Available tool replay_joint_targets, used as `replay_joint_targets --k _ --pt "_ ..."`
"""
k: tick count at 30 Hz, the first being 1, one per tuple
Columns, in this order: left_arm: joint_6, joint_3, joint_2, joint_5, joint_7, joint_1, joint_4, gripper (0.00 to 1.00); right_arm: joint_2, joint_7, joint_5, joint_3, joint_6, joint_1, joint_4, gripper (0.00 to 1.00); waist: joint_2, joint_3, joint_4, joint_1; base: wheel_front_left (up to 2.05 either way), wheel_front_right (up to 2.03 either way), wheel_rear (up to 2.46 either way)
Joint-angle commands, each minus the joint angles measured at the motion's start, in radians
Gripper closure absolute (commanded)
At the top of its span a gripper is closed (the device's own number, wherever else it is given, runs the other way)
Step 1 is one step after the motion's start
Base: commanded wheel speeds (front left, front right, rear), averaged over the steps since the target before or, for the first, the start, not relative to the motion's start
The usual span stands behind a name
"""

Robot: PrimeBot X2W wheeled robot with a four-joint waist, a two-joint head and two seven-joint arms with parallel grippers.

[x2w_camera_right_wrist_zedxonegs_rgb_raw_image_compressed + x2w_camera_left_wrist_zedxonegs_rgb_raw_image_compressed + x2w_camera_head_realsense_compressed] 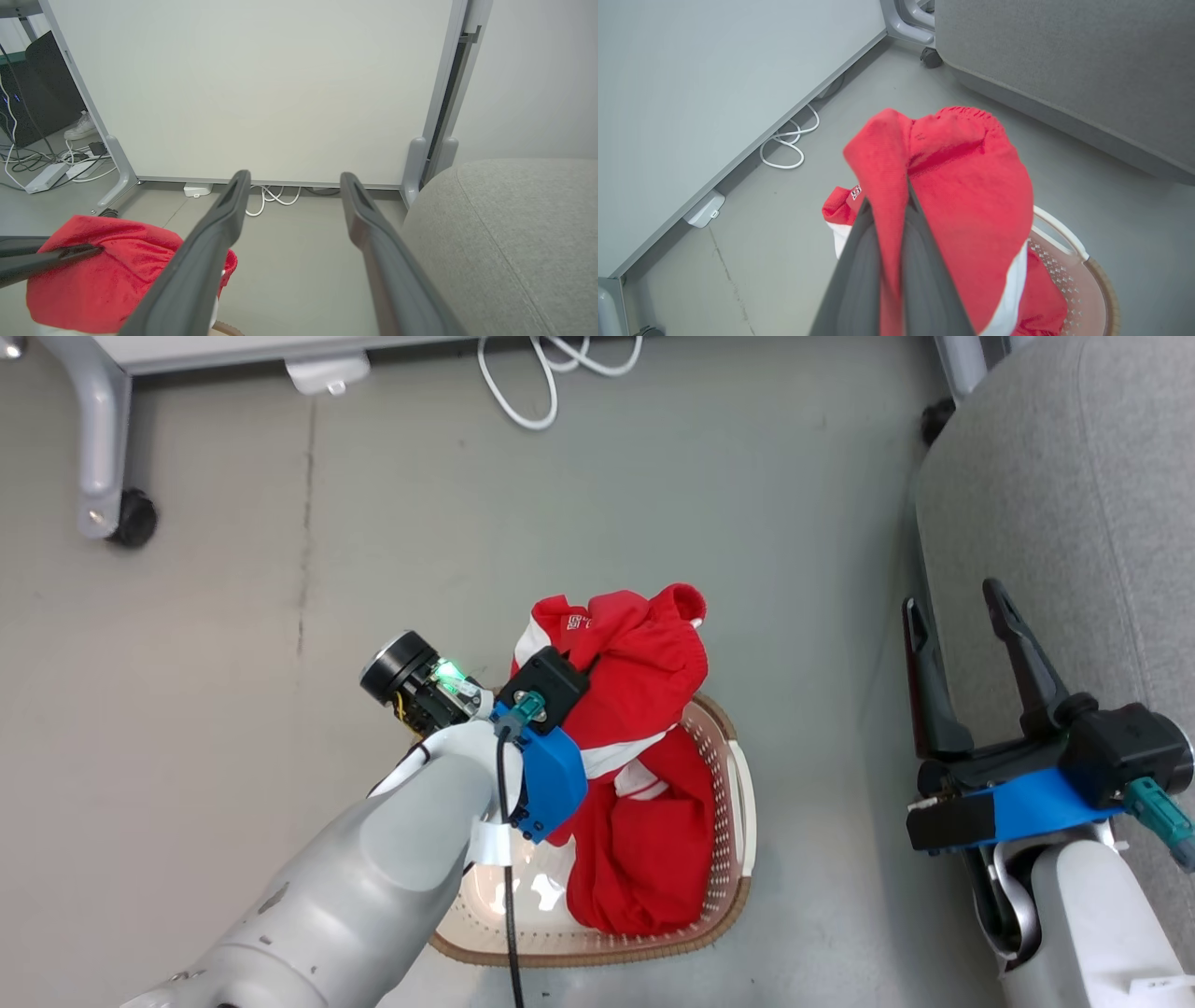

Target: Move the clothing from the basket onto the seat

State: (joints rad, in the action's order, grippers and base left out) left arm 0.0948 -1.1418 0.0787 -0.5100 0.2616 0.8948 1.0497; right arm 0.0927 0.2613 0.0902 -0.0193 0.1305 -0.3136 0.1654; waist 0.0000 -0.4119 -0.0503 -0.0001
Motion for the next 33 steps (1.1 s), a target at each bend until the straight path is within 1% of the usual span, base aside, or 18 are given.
replay_joint_targets --k 1,6,10,19,27,33 --pt "-0.01 0.019 0.018 -0.002 0.004 -0.023 -0.018 1.0 0.003 0.006 -0.001 0.001 0.0 0.017 0.003 0.0 0.0 0.049 -0.019 0.0001 0.0 0.0 0.0" --pt "-0.036 0.104 0.045 0.008 0.005 -0.059 -0.132 1.0 -0.004 0.006 0.005 0.002 0.0 0.05 0.017 0.0 0.0 0.121 -0.027 0.0001 0.0 0.0 0.0" --pt "-0.045 0.166 0.063 0.021 0.005 -0.084 -0.203 1.0 -0.012 0.006 0.006 0.005 0.0 0.082 0.026 0.0 0.0 0.175 -0.033 0.0001 0.0 0.0 0.0" --pt "-0.059 0.283 0.067 0.057 0.005 -0.12 -0.336 1.0 -0.028 0.006 0.011 0.01 0.0 0.146 0.041 0.0 0.0 0.267 -0.049 0.0001 0.0 0.0 0.0" --pt "-0.05 0.336 0.052 0.091 0.005 -0.124 -0.418 1.0 -0.038 0.006 0.017 0.011 0.0 0.184 0.051 0.0 0.0 0.33 -0.063 0.0001 0.0 0.0 0.0" --pt "-0.037 0.344 0.04 0.112 0.005 -0.106 -0.45 1.0 -0.042 0.006 0.024 0.011 0.0 0.206 0.058 0.0 0.0 0.366 -0.07 0.0001 0.0 0.0 0.0"
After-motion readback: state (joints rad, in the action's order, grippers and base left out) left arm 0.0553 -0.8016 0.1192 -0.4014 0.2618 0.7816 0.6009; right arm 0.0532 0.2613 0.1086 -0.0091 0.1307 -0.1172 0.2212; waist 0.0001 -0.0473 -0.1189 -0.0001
